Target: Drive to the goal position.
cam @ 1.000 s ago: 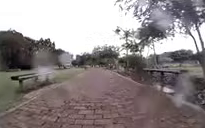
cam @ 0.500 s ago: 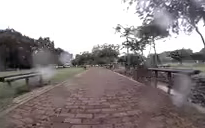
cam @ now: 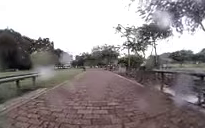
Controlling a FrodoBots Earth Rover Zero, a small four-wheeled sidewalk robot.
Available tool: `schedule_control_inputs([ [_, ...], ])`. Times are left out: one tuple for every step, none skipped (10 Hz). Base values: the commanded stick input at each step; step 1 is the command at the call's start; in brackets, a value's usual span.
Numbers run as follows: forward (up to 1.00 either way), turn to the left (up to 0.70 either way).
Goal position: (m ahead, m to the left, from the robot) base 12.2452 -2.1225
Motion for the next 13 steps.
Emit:
schedule_control_inputs([
  [0.70, 0.00],
  [0.70, 0.00],
  [0.70, 0.00],
  [0.70, 0.00],
  [0.70, 0.00],
  [0.70, 0.00],
  [0.70, 0.00],
  [0.70, 0.00],
  [0.70, 0.00],
  [0.70, 0.00],
  [0.70, 0.00],
  [0.70, 0.00],
  [0.70, 0.00],
])
